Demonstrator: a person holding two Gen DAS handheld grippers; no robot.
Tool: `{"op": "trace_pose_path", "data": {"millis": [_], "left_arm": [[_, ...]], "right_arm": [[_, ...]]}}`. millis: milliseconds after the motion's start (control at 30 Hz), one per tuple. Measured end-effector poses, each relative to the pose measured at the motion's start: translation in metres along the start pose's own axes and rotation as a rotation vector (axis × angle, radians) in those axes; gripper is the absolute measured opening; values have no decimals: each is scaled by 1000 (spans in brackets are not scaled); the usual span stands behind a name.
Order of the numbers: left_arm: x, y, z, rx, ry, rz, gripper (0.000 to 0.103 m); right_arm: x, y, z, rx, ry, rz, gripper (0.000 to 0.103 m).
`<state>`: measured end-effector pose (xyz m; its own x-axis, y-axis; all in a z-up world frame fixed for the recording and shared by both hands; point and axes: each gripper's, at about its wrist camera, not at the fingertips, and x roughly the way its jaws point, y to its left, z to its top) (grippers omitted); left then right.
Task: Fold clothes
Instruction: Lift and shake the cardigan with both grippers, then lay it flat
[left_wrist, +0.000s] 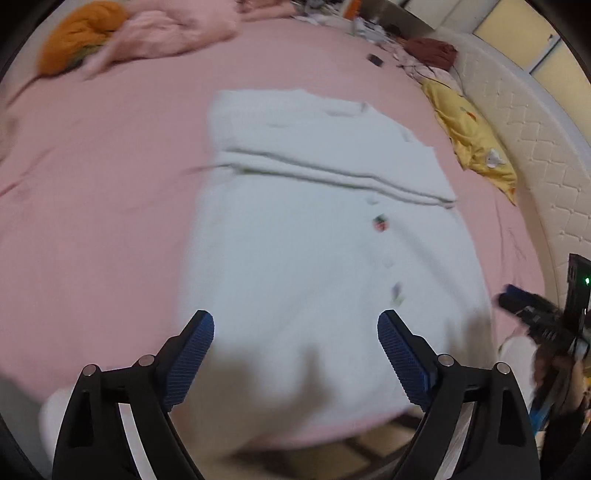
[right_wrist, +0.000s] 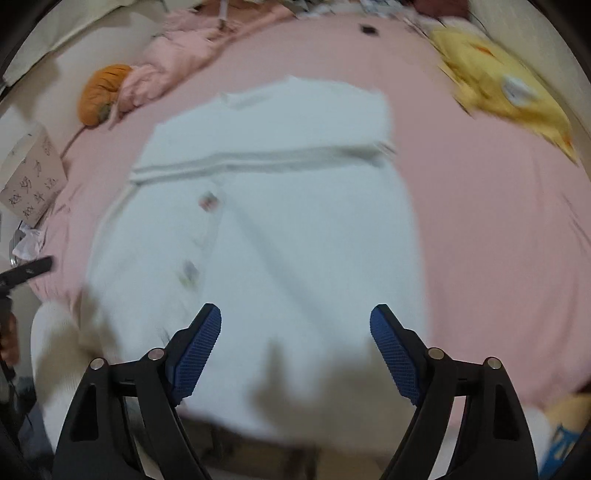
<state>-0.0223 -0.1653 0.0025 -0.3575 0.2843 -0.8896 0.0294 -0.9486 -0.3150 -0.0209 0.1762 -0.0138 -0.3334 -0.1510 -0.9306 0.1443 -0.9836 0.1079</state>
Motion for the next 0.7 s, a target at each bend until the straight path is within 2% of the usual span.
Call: {"op": "trace_pose_path", "data": {"millis": [67,200,267,367,467,533,600,633,700], "left_arm": [[38,-8,13,-28,32,18,90],[98,-7,-3,-22,114,192,90],[99,-6,-21,19,109,249,91],[84,1,-49,40,103,278,98],[71,13,-66,9,122,263,98],[67,19,-71,-2,149,266,98],[65,21,-72,-6,157,266,99],[66,22,-71,-6,159,269,100],[71,22,-69,-5,160,279,103]], "right_arm": [[16,9,-3,0,8,-35,83],[47,26,-10,1,23,-104,83],[62,34,-13,1,30,-139,83],[85,47,-18,2,41,-191,84],[76,34,-40,54,107,-144,85],[71,32,-48,24,150,-151,85],[72,26,-54,55,221,-145,87],[71,23,-57,71,205,-135,88],[75,18,-59,90,177,-121,98]]}}
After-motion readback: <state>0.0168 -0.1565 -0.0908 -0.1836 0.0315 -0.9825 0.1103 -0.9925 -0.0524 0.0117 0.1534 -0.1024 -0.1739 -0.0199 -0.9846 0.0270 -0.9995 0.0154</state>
